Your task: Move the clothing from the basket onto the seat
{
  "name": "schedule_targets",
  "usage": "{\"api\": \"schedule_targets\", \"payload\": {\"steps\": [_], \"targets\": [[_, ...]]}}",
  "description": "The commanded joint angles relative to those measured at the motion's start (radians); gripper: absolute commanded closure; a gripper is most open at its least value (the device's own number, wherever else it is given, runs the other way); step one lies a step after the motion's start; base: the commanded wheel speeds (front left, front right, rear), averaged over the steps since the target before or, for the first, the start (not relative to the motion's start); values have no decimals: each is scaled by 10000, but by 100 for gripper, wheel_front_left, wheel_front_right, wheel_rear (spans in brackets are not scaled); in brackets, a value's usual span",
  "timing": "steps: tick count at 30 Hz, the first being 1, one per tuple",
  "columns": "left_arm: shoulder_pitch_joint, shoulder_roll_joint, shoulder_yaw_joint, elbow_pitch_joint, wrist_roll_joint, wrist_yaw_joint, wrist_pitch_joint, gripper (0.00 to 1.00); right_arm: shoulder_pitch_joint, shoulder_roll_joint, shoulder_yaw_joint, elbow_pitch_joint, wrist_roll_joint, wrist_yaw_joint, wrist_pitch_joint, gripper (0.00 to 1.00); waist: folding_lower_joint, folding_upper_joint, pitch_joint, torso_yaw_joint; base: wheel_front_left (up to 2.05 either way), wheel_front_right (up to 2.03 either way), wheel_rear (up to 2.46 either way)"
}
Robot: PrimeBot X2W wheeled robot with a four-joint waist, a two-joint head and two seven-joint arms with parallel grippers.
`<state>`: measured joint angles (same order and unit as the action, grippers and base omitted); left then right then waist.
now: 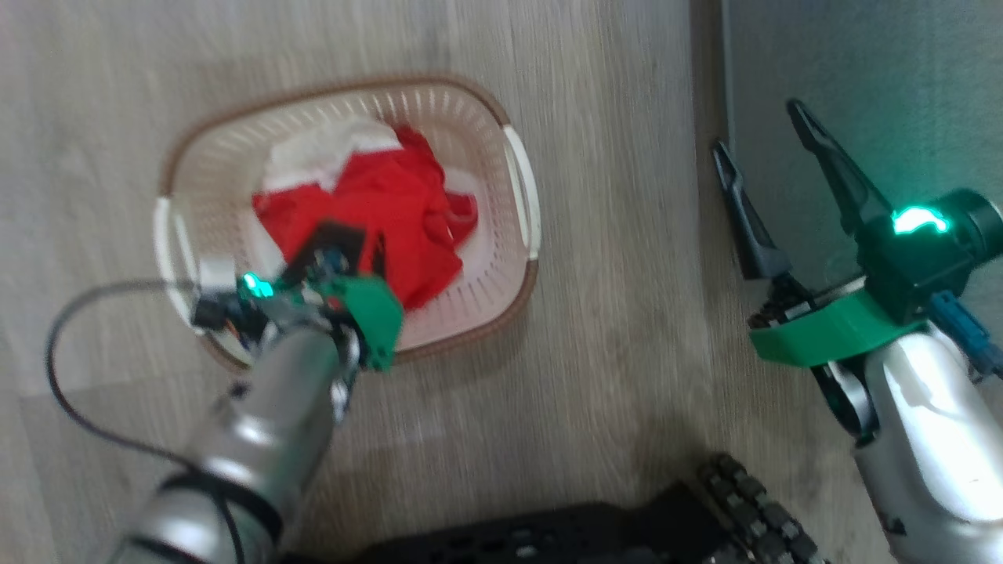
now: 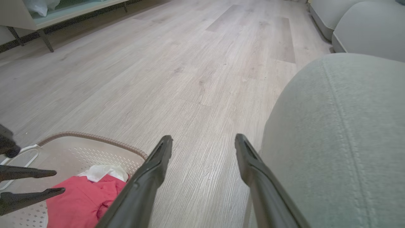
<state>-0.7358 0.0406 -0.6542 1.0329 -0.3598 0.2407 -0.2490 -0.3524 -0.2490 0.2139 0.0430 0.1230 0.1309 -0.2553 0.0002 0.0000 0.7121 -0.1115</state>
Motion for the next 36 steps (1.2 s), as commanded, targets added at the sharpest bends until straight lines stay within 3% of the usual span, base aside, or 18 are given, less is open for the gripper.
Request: {"api": "schedule_targets", "payload": {"steps": [1,6,9,13,22,23,24,25,28,36], "targets": [[-340,97,109,232,-66,99,-128,0,6,-22,281,-408,85,-2,-65,0,-2,0,997,-350,0,0,0],[-1493,97,-245,1701,-111,-53,57,0,-341,108,462,-814,126,-2,-65,0,-2,0,1751,-615,0,0,0],[-2082,100,-482,2271,-89,-337,713,0,-499,274,486,-1129,389,-2,-65,0,-2,0,2149,-802,0,0,0],[-2416,223,-590,2476,-84,-530,1403,0,-595,291,553,-1246,210,-2,-65,0,-2,0,2443,-967,0,0,0],[-2816,442,-564,2559,-234,-499,1950,0,-749,455,683,-1345,118,-2,-65,0,-2,0,2789,-1184,0,0,0],[-2838,456,-595,2563,-222,-513,1980,29,-770,464,693,-1342,114,-2,-65,0,-2,0,2801,-1197,0,0,0],[-2843,458,-613,2566,-234,-546,2079,78,-791,470,702,-1334,109,-2,-65,0,-2,0,2802,-1206,0,0,0],[-2849,457,-659,2568,-224,-631,2165,100,-811,476,710,-1325,103,-2,-65,0,-2,0,2798,-1214,0,0,0],[-2887,431,-774,2572,-193,-784,2145,100,-852,494,677,-1296,75,-2,-65,0,-2,0,2726,-1184,0,0,0],[-2547,259,-827,2577,-360,-563,2005,100,-871,303,922,-1328,64,-2,-65,0,-2,0,2032,-906,0,0,0]]}}
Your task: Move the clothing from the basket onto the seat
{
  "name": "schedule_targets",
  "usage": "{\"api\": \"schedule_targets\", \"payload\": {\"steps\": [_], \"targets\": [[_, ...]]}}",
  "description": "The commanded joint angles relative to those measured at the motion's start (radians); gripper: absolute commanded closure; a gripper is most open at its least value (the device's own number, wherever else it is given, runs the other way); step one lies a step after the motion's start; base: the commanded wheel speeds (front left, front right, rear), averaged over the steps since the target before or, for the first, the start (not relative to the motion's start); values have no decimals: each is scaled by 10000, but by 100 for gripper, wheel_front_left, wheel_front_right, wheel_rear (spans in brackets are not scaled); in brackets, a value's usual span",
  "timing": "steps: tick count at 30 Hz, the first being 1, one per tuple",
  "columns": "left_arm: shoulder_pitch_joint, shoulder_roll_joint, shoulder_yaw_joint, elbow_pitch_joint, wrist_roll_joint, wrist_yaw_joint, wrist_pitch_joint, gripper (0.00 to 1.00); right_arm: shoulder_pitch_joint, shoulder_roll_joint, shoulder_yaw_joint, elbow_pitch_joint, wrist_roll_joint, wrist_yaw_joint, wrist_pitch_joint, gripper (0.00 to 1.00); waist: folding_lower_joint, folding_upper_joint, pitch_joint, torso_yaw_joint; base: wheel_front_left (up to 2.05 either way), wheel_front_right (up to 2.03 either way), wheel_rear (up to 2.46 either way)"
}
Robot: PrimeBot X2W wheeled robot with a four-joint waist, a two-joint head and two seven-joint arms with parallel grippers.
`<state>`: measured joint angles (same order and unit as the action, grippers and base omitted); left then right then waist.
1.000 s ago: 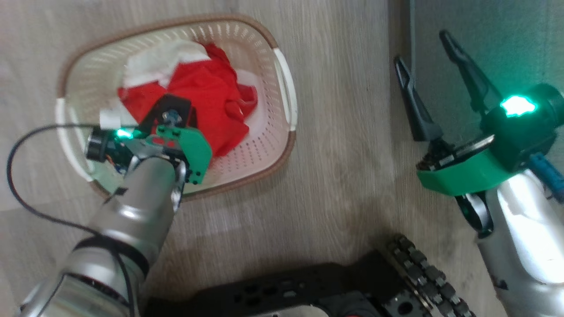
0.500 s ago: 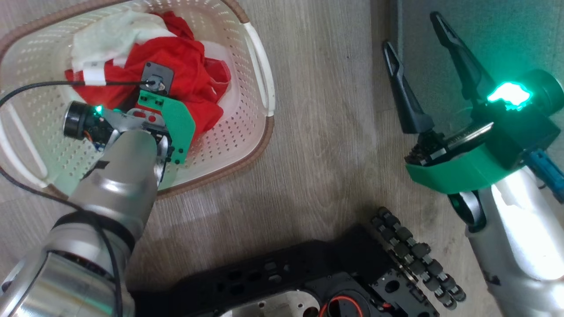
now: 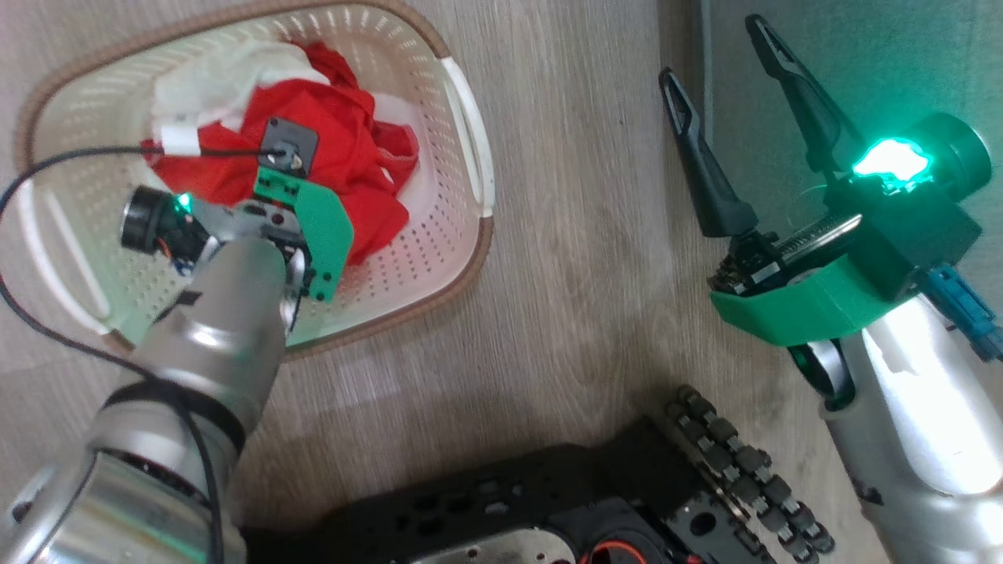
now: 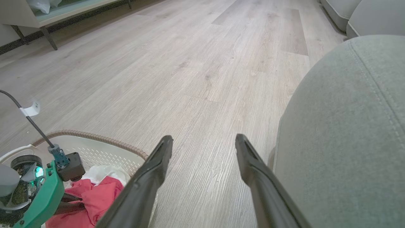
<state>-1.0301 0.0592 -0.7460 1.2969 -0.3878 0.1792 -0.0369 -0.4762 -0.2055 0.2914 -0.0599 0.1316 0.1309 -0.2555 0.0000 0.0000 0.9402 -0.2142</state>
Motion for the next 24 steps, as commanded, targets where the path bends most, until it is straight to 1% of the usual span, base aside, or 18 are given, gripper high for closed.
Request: {"api": "schedule_targets", "payload": {"steps": [1,6,10,12,16,19,22,23,24], "targets": [[487,48,100,-63,-128,53,-196,100,382,-162,164,-266,-55,-2,-63,0,0,0,-414,170,0,0,0],[975,-35,205,-63,-428,1,-882,100,456,-222,222,-72,-88,-2,-63,0,0,0,-1386,433,0,0,0],[1440,-72,362,-63,-779,-24,-1401,100,474,-443,644,124,-16,-2,-63,0,0,0,-2301,590,0,0,0],[1665,-81,350,-83,-893,-23,-1568,100,540,-490,687,260,24,-2,-63,0,0,0,-2811,695,0,0,0],[2171,-85,329,-497,-1269,-51,-1946,100,800,-476,602,541,69,-2,-63,0,0,0,-3859,906,0,0,0],[2519,-87,424,-856,-1649,-155,-2141,100,992,-430,585,724,30,-2,-63,0,0,0,-4574,996,0,0,0],[2728,-87,553,-1203,-1782,-148,-2232,100,1215,-404,598,868,-33,-2,-63,0,0,0,-5260,1115,0,0,0],[2728,-87,553,-1203,-1782,-148,-2232,100,1215,-404,598,868,-33,-2,-63,0,0,0,-5260,1115,0,0,0],[2766,-87,633,-1492,-1726,-134,-2238,100,1302,-419,592,904,-87,-2,-63,0,0,0,-5489,1183,0,0,0]]}}
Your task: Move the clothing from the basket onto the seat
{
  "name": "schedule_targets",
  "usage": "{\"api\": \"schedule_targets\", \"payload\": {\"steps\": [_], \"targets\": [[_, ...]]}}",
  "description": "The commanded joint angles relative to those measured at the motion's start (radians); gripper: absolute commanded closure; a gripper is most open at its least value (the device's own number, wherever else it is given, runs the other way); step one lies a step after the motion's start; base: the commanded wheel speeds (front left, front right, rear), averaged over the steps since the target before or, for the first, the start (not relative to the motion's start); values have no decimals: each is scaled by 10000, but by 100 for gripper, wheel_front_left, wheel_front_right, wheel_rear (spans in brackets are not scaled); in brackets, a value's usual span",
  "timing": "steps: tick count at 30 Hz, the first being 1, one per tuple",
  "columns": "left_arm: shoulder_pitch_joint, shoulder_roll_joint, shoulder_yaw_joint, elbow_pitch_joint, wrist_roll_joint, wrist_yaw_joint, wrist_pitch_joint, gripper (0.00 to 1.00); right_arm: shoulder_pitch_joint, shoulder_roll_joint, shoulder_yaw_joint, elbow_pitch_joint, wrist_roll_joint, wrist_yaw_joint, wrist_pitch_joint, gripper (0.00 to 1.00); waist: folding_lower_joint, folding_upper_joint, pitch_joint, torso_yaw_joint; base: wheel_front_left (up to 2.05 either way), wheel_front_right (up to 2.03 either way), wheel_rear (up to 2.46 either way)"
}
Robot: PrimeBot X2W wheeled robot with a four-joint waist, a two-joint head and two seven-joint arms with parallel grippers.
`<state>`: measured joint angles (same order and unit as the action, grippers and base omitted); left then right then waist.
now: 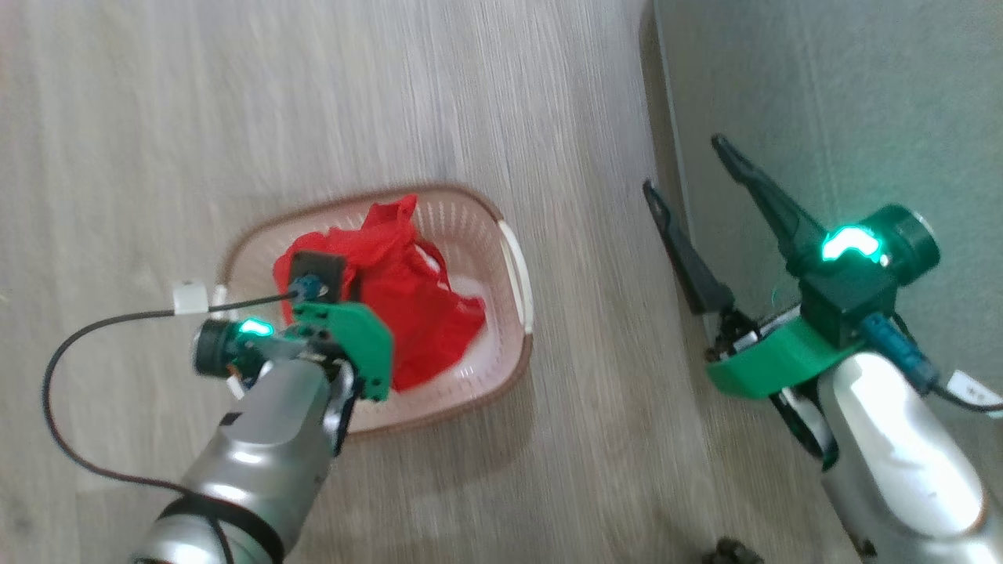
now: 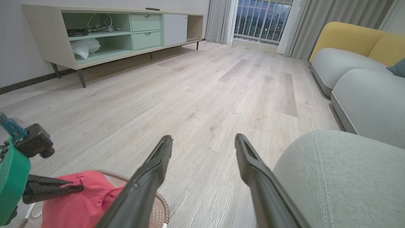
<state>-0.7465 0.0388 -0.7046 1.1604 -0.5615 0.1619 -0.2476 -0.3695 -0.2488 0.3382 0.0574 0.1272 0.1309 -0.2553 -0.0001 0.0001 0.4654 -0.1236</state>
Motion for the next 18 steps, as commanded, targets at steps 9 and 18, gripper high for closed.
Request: {"api": "schedule_targets", "payload": {"steps": [9,18], "targets": [[1461,612,1708,-3472,1178,333,-139,100,1218,73,-77,49,-130,-2,-65,0,1,-1,-2432,661,0,0,0],[3115,516,3616,-7038,2585,137,-140,100,1929,95,-88,87,-209,-2,-65,0,1,-1,-3503,849,0,0,0]]}}
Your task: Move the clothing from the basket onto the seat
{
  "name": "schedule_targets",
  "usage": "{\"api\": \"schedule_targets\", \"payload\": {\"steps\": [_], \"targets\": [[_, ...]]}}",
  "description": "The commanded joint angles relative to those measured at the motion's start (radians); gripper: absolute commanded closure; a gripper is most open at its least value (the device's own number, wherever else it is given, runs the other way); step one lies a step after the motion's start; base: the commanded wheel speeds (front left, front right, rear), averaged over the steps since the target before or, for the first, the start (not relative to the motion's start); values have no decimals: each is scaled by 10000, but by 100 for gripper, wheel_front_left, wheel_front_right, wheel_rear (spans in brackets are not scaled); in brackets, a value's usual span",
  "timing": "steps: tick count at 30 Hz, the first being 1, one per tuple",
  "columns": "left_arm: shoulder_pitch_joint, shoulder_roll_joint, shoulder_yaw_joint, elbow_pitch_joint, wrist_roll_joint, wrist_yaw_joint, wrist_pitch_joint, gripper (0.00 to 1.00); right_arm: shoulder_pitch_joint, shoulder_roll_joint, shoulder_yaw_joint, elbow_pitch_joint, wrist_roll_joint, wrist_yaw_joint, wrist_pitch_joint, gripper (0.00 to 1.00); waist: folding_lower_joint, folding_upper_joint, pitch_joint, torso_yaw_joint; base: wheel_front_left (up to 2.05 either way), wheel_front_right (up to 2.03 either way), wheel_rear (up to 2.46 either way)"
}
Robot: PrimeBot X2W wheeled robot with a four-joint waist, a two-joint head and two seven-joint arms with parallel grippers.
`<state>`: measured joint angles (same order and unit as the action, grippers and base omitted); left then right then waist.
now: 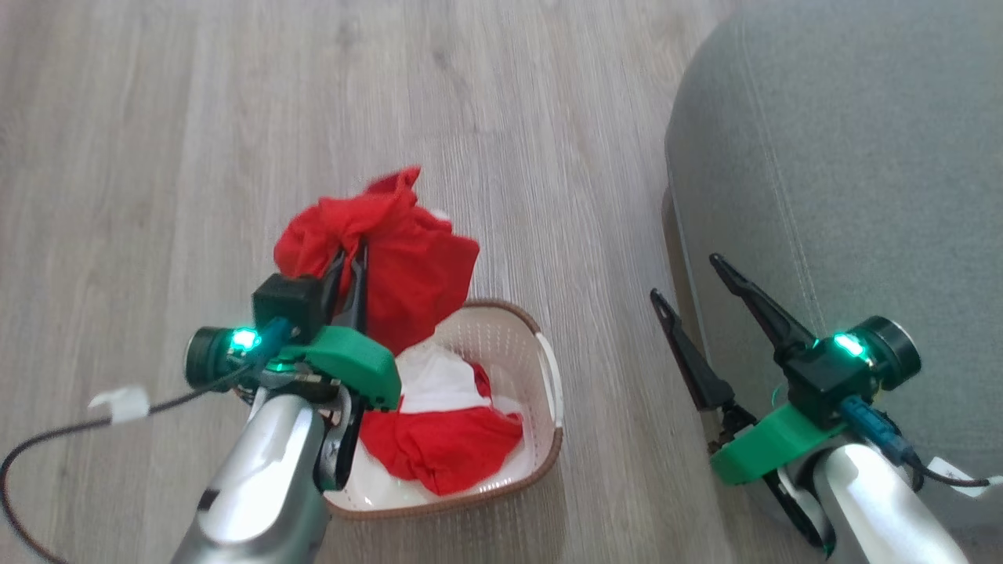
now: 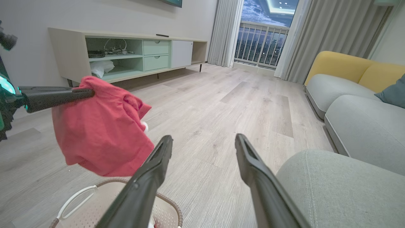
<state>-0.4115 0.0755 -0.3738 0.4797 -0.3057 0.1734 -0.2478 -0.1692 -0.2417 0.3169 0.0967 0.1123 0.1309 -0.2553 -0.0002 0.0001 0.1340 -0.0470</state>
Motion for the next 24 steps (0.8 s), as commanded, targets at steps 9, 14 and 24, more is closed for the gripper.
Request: {"api": "schedule_targets", "payload": {"steps": [9,14,24], "targets": [[1074,-125,1486,-2903,1141,-926,-139,100,138,103,128,-499,-95,-2,-65,0,2,-1,-586,111,0,0,0],[1414,-215,1758,-3329,1323,-1322,-139,100,232,115,56,-511,-132,-2,-65,0,2,-1,-585,166,0,0,0],[1473,-249,1745,-3513,1153,-1843,-139,100,11,-77,443,-748,136,-2,-65,0,2,-1,-489,192,0,0,0]]}}
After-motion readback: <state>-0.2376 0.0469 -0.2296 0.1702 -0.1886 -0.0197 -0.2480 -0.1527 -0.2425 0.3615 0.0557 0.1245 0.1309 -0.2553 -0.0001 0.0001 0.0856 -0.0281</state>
